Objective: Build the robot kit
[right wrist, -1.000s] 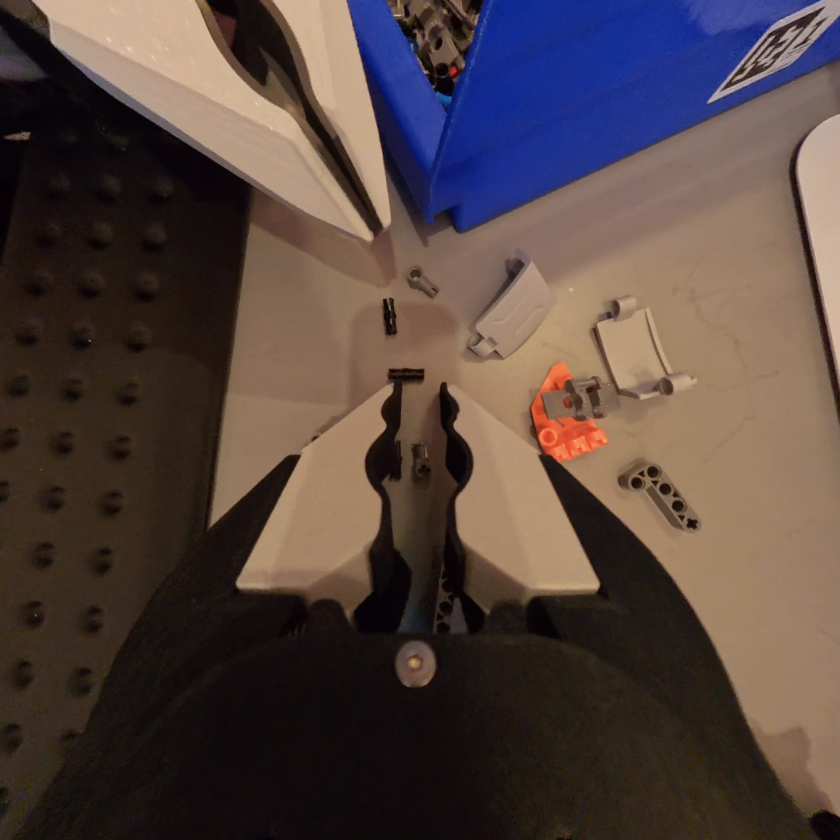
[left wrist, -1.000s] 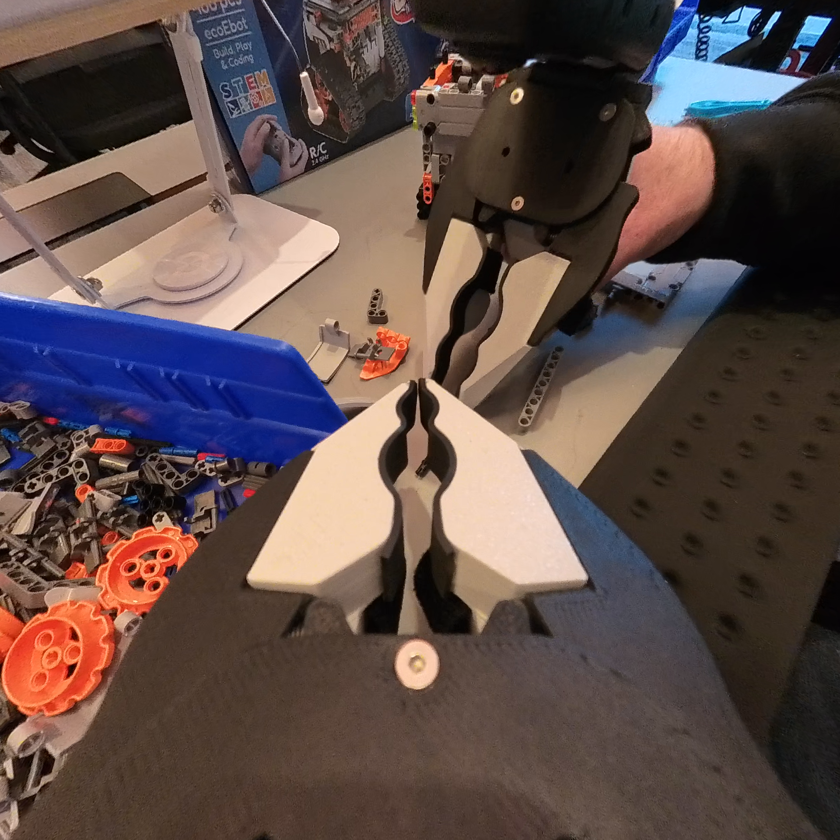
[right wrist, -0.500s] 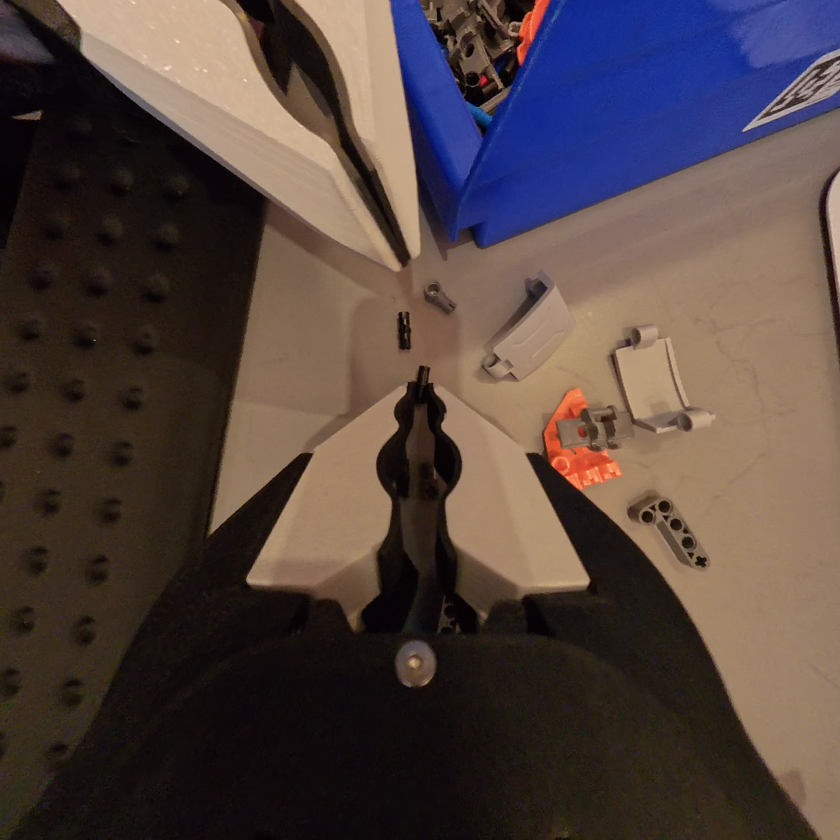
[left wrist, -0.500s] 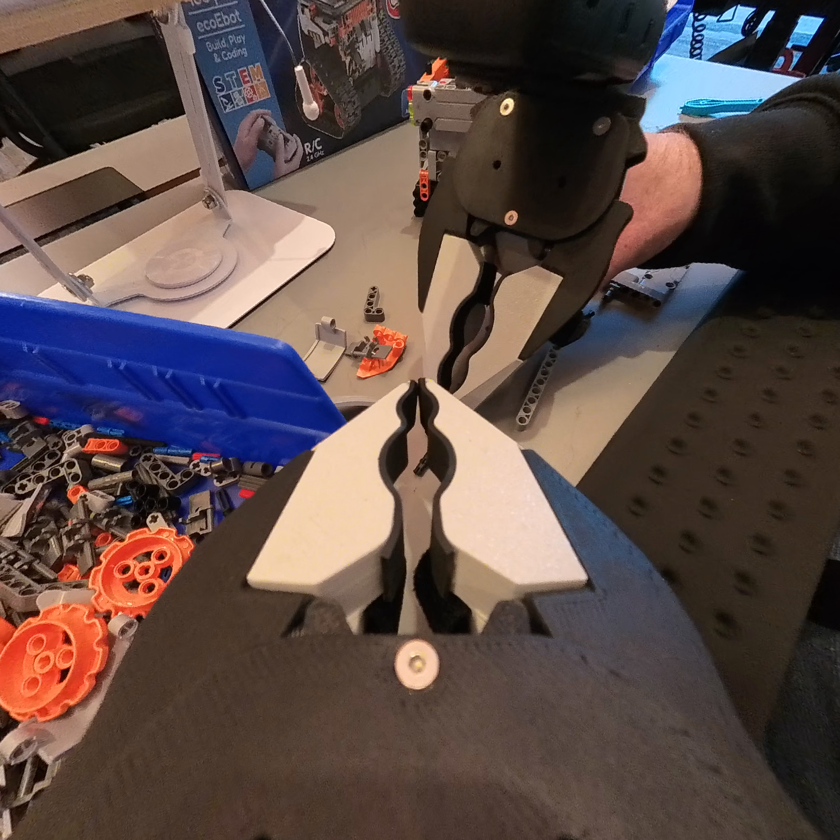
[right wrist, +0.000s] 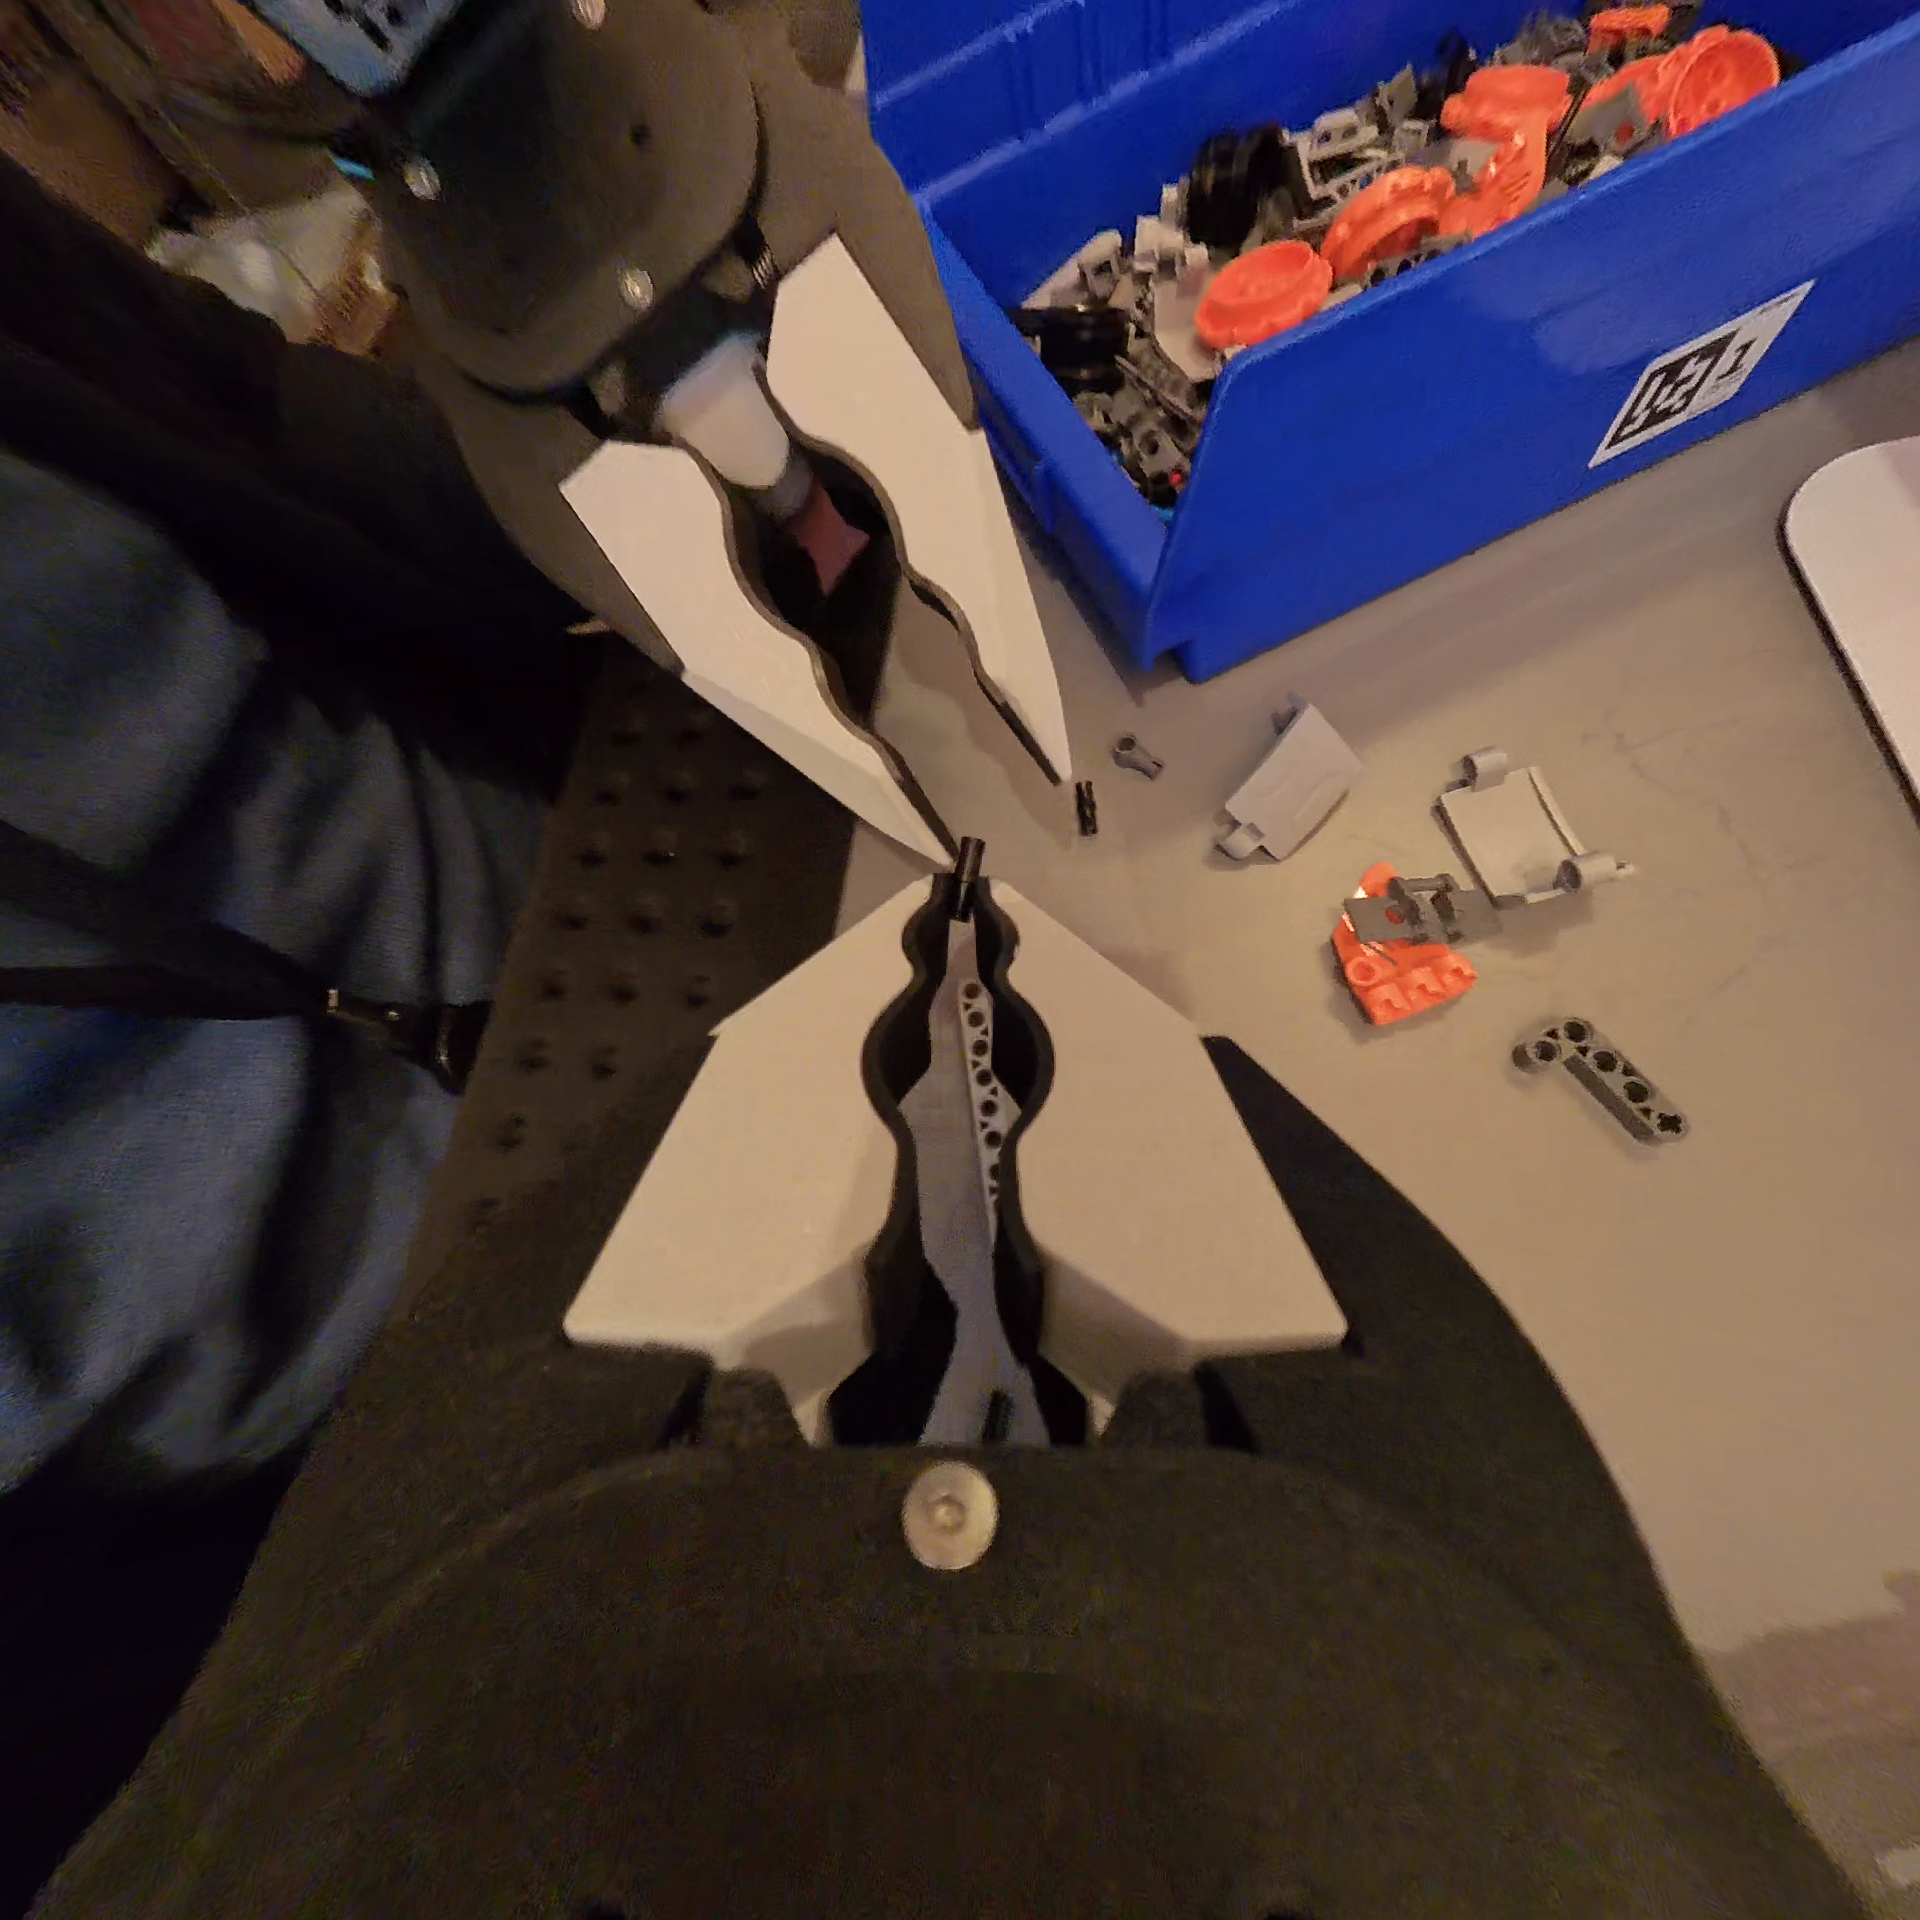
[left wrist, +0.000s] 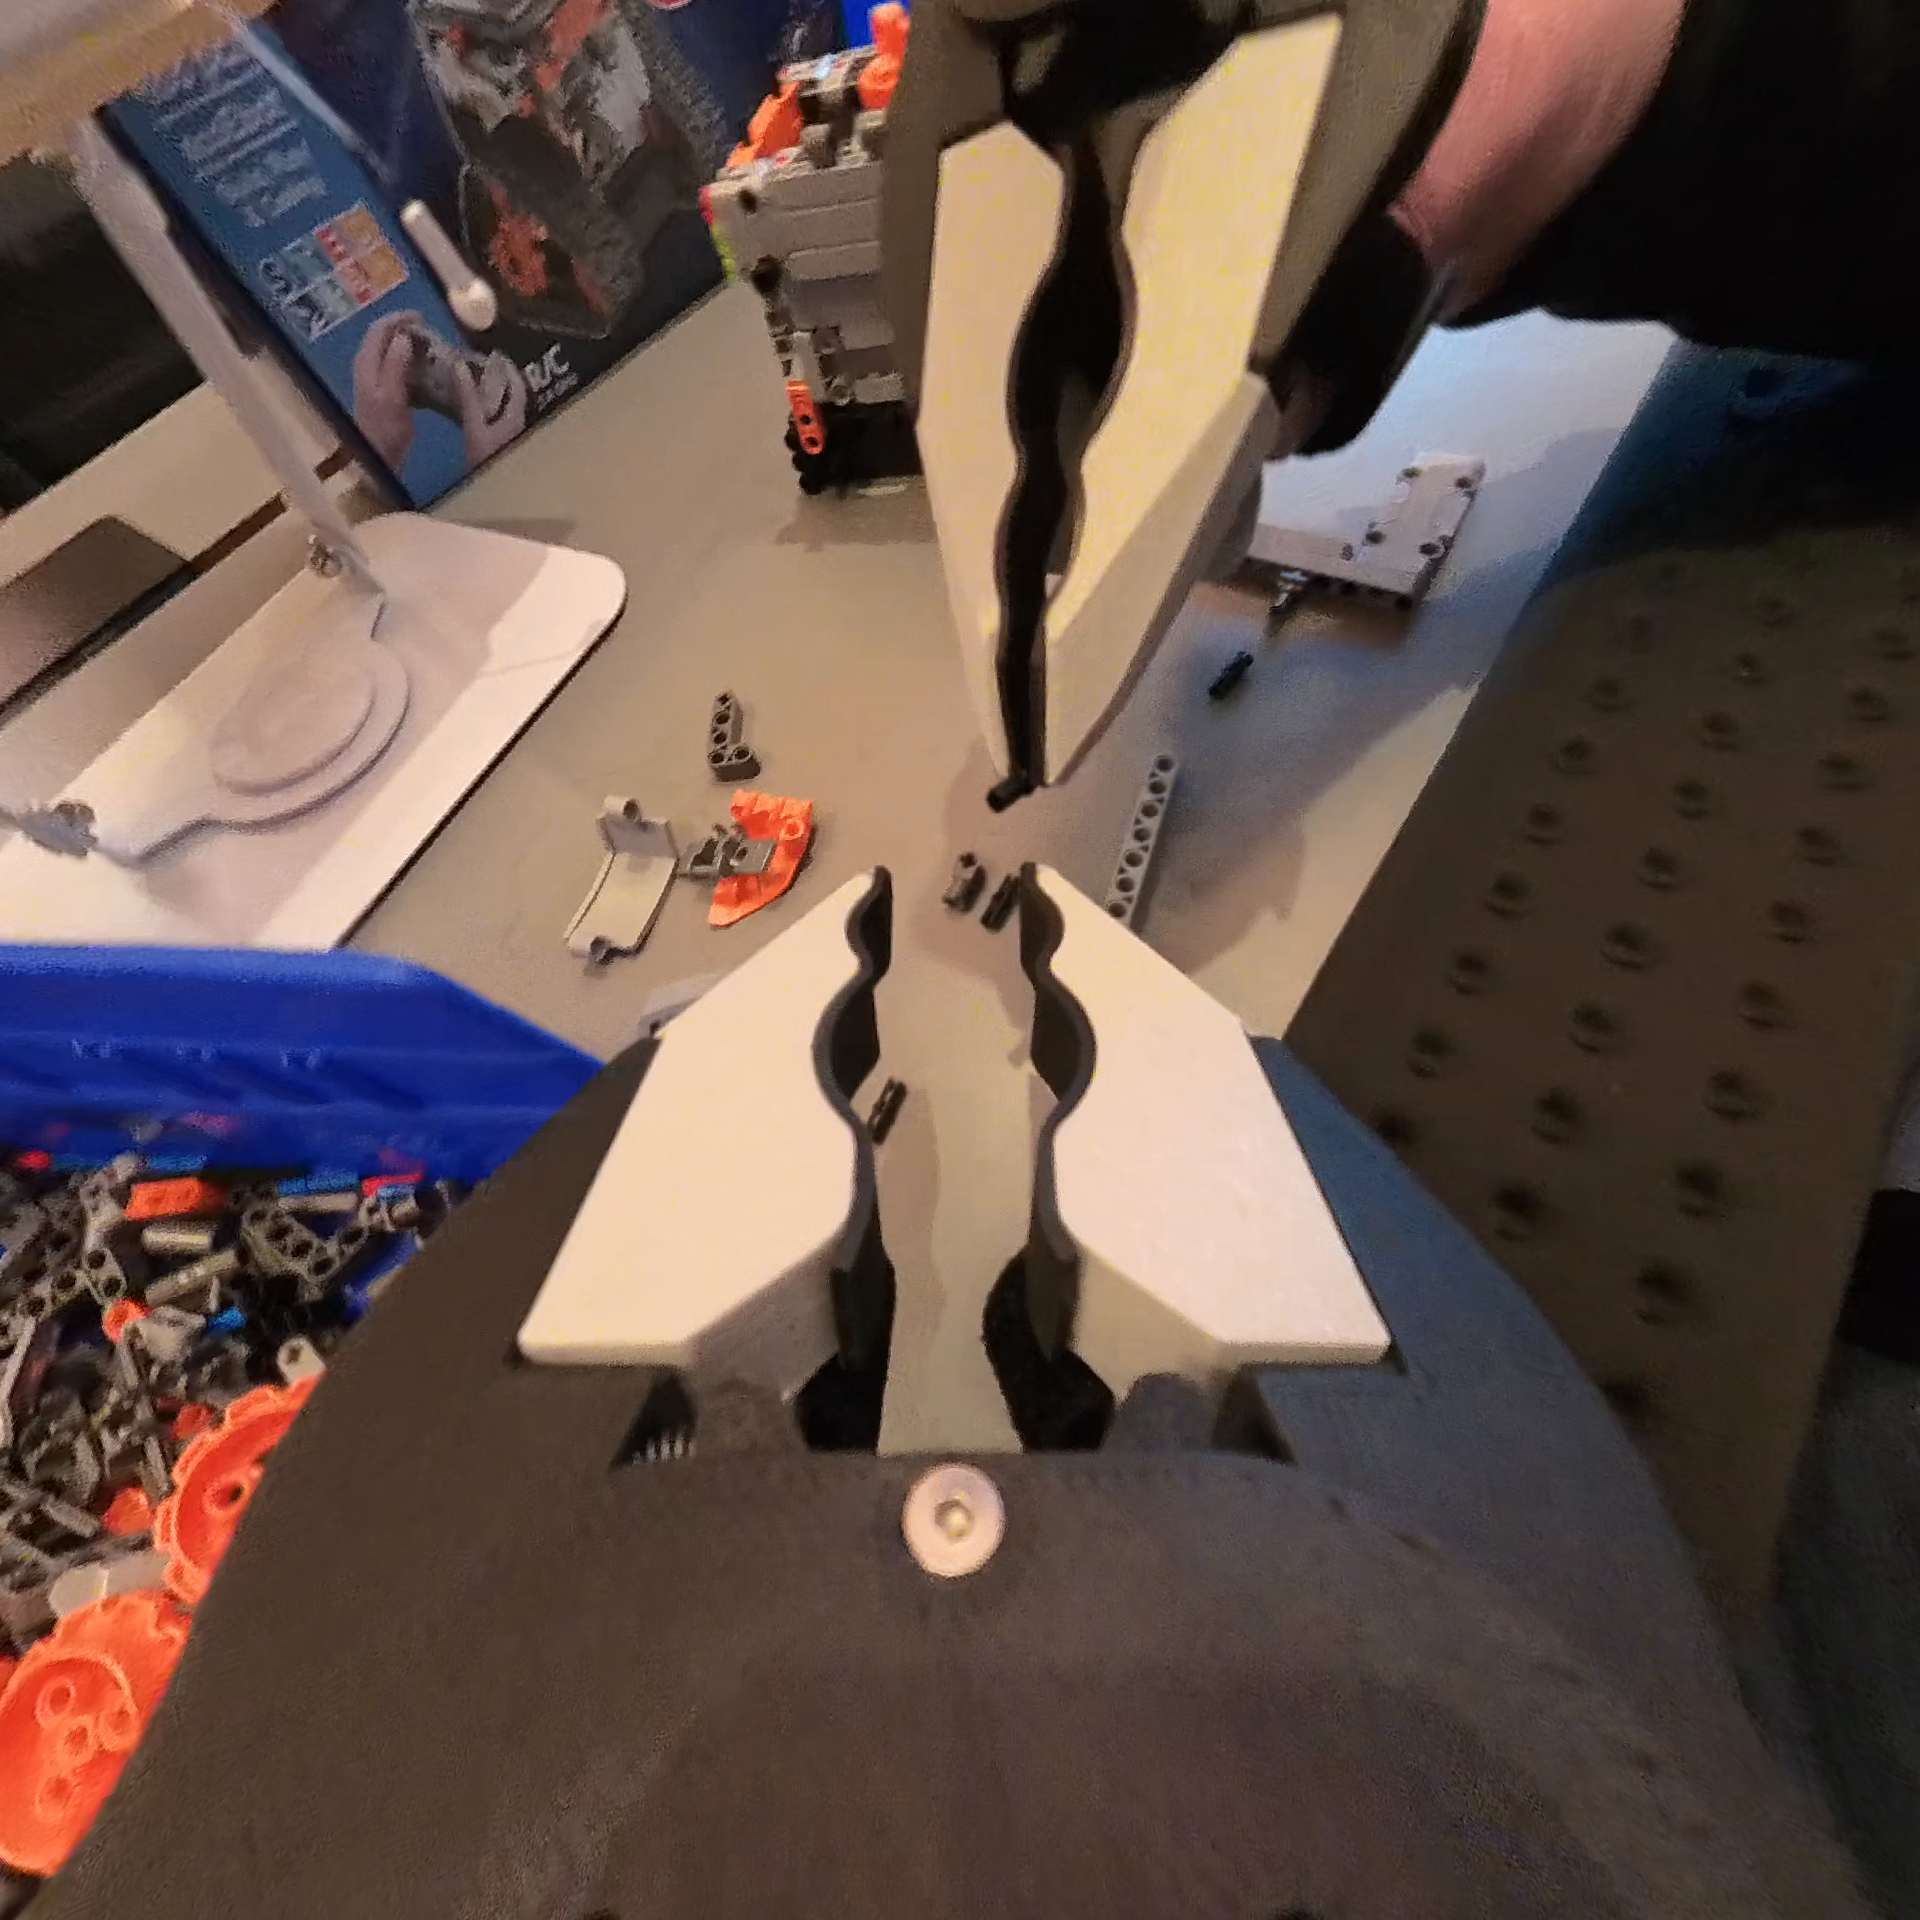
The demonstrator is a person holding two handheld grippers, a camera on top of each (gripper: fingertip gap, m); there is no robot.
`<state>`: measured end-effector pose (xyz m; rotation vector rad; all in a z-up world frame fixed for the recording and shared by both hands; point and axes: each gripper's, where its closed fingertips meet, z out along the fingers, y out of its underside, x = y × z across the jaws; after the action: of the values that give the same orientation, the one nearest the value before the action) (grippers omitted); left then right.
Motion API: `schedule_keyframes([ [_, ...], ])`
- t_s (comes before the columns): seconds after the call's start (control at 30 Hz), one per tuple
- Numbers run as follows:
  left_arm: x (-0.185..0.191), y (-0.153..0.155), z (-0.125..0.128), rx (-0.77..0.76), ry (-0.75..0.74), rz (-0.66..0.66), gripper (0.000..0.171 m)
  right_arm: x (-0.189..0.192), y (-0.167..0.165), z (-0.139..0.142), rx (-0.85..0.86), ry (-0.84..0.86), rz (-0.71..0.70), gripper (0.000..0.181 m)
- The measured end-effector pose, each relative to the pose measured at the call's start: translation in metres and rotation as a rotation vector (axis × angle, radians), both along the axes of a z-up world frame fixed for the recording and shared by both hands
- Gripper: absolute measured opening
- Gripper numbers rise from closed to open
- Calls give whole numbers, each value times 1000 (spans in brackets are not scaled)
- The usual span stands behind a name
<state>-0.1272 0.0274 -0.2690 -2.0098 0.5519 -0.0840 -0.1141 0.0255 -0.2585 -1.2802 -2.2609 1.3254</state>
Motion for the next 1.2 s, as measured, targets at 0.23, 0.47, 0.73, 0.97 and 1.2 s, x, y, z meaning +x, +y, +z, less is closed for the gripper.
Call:
schedule_keyframes([
  [0.23,24,9,4,44,143,-80,14,18,-2,9,-81,-6,10,1],
  [0.47,33,12,9,77,160,-98,7,23,0,12,-129,-8,1,1],
  [0.73,40,14,11,104,189,-122,9,28,0,13,-156,-22,0,1],
  [0.97,43,15,10,124,285,-127,3,31,1,11,-194,-84,-3,0],
  [1.2,37,18,9,120,305,-88,9,33,8,12,-249,-96,-42,1],
])
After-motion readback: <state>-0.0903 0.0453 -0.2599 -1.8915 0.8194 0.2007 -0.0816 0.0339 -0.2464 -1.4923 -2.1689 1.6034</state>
